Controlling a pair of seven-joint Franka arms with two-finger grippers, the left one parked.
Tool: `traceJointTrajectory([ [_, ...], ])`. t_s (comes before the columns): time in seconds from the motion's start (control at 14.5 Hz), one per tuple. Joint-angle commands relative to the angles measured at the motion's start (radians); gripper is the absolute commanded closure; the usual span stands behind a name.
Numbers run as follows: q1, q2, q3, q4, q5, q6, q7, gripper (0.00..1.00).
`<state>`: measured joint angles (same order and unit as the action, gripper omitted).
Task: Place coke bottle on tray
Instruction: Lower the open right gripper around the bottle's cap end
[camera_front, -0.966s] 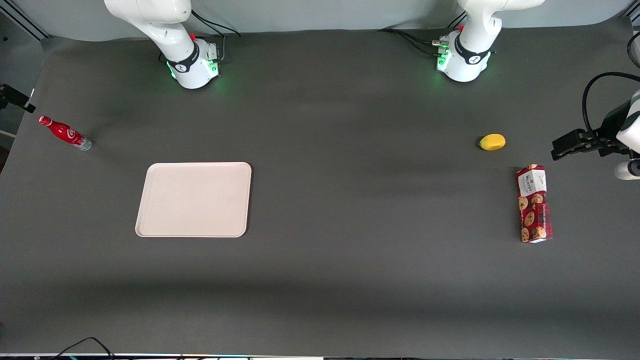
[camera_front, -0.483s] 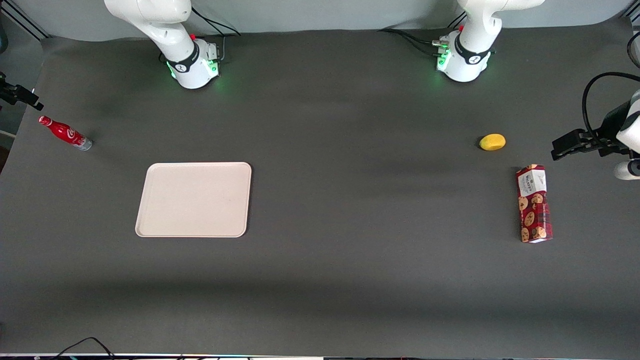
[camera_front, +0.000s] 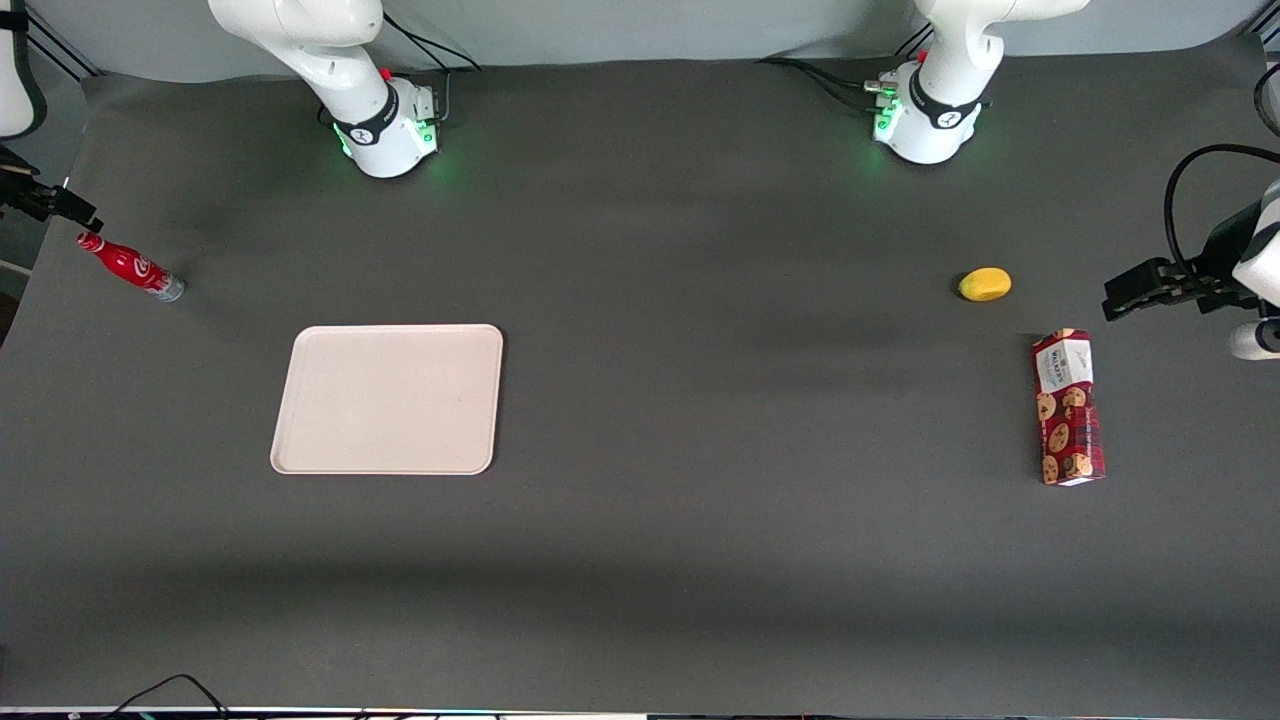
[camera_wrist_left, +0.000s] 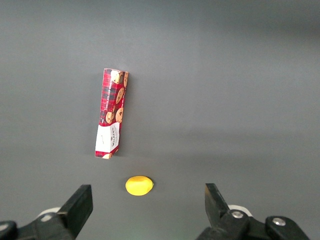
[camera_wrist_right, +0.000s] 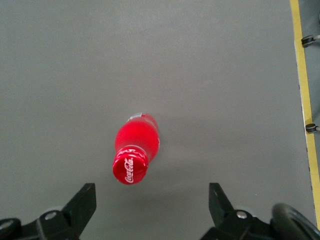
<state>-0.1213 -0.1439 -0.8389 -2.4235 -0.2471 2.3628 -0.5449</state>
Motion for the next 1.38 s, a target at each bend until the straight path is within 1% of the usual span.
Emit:
traceJointTrajectory([
  [0.0,0.011,0.04,-0.006,0.0,0.016,0.03,-0.017,0.0],
  [0.28,0.014,0.095,-0.005,0.001,0.051,0.041,-0.033,0.0],
  [0.48,0.014,0.106,-0.003,0.007,0.069,0.039,-0.046,0.0],
  [0.62,0.012,0.106,-0.005,0.008,0.11,0.042,-0.076,0.0],
  [0.76,0.008,0.109,-0.006,0.012,0.196,0.038,-0.163,0.0],
  [0.83,0.006,0.121,-0.006,0.014,0.213,0.038,-0.179,0.0],
  [1.31,-0.003,0.129,-0.008,0.02,0.215,0.038,-0.178,0.0],
])
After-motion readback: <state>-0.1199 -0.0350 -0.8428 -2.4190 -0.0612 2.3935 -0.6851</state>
